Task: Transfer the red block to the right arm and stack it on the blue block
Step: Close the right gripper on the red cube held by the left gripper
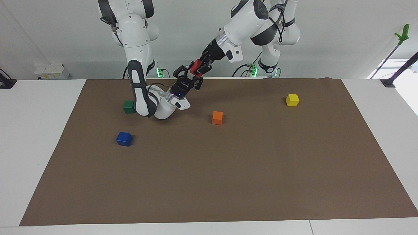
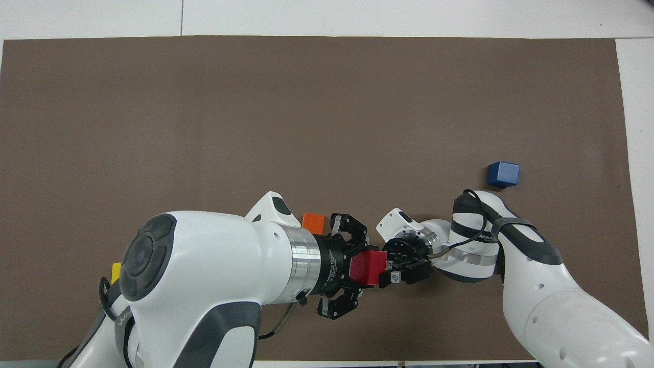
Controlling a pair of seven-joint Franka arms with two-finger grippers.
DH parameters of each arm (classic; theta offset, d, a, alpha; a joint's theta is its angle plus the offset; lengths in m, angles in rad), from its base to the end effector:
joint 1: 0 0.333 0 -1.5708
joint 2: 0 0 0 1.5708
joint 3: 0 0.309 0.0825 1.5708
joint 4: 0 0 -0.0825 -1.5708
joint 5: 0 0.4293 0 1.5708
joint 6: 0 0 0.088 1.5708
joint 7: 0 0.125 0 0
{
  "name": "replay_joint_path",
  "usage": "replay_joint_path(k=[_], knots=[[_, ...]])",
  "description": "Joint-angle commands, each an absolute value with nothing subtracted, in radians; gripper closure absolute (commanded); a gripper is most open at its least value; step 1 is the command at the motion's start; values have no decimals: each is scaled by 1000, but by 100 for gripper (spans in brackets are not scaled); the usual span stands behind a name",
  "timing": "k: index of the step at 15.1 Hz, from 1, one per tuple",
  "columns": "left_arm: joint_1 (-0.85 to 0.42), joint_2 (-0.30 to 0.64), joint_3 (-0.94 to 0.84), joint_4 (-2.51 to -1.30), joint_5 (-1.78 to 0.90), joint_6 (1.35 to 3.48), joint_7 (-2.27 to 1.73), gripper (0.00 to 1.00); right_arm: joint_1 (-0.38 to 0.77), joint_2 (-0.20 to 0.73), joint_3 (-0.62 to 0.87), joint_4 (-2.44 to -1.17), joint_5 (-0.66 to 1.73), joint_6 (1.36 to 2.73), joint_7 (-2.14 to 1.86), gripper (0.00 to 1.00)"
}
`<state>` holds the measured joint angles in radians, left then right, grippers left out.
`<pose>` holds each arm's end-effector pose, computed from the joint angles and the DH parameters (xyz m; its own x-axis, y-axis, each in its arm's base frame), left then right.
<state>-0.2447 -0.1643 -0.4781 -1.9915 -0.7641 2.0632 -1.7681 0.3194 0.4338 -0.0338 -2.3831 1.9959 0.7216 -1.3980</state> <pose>0.4041 -0.4348 0.5249 0.1776 0.7640 -0.6203 0.9726 -0.2324 -0.0077 0.4091 0.2615 0.2497 0.9798 -0.0072 0.1999 0.1242 0.8052 -0.5799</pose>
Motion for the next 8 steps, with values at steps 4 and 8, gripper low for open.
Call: replay_joint_path(k=[4, 8], knots=[[-261, -199, -463, -2028, -776, 2059, -1759, 100, 308, 390, -29, -2407, 2020, 733, -1378, 100], [-261, -198, -462, -2025, -776, 2068, -1778, 0, 304, 390, -29, -2402, 2022, 738, -1364, 100]])
